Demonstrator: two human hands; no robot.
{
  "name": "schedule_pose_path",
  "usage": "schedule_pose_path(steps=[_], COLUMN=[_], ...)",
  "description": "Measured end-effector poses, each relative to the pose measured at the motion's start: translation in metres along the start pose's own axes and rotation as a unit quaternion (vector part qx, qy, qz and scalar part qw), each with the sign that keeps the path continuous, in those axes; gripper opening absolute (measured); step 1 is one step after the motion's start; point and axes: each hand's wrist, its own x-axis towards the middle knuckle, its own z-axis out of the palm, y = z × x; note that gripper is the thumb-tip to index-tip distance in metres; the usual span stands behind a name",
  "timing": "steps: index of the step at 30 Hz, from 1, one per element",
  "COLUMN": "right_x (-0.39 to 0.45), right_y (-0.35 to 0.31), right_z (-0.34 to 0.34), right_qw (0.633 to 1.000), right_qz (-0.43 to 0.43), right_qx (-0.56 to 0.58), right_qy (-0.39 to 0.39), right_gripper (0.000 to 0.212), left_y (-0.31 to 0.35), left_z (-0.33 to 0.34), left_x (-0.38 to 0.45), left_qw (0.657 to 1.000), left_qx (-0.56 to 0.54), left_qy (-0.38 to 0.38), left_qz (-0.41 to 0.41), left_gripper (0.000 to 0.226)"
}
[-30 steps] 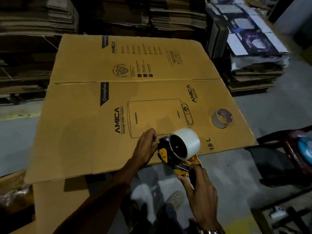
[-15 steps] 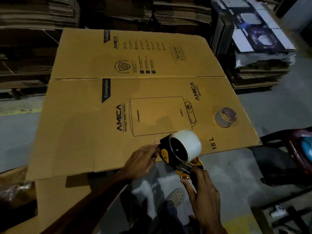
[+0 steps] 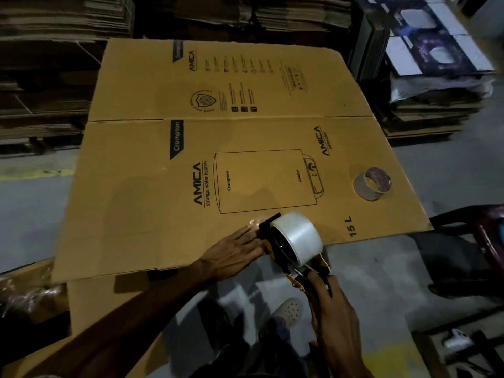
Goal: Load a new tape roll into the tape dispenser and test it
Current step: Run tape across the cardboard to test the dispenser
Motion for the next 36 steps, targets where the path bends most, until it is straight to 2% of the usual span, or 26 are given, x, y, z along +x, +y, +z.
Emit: schedule_pose_path(steps=[6,10,13,16,19,21,23,26,31,36], right_x=[-0.003,-0.004,-0.011,-0.019,-0.021,-0.021,-0.021,-0.020,-0.016,-0.017], right_y=[-0.004,-0.002,0.008,0.015,0.012,0.008,0.003,-0.001,-0.008,-0.012], right_z=[-0.003,-0.006,-0.009,-0.012,-0.016,-0.019,-0.022,-0.024,-0.027,-0.030], right_qw=[1.000,1.000,0.998,0.997,0.998,1.000,0.997,0.988,0.990,0.992], right_qz=[-0.011,-0.031,-0.030,-0.012,-0.020,-0.018,0.041,0.099,0.093,0.083], right_qx=[0.016,0.002,-0.035,-0.041,-0.054,-0.023,0.059,0.119,0.026,-0.005], right_qy=[0.000,0.003,-0.035,-0.061,-0.037,-0.010,0.010,-0.021,-0.106,-0.098], right_gripper=[0.055,0.057,0.076,0.087,0.081,0.079,0.081,0.077,0.042,0.036], left_y=[-0.004,-0.014,-0.016,-0.014,-0.010,-0.004,0.002,0.007,0.006,0.008], left_z=[0.001,0.000,-0.007,-0.013,-0.012,-0.010,-0.007,-0.005,-0.004,-0.008], left_x=[0.004,0.004,0.003,0.004,0.005,0.006,0.007,0.008,0.009,0.008], left_qw=[0.999,0.999,0.998,0.997,0.997,0.997,0.997,0.994,0.992,0.987], left_qx=[0.000,-0.018,-0.040,-0.056,-0.059,-0.044,-0.046,-0.059,-0.047,-0.086], left_qy=[-0.020,-0.039,-0.030,-0.039,-0.042,-0.036,-0.017,-0.009,-0.025,-0.020], left_qz=[-0.030,-0.026,-0.025,-0.024,-0.039,-0.050,-0.064,-0.092,-0.112,-0.134], left_gripper=[0.032,0.058,0.076,0.077,0.077,0.076,0.070,0.067,0.068,0.073])
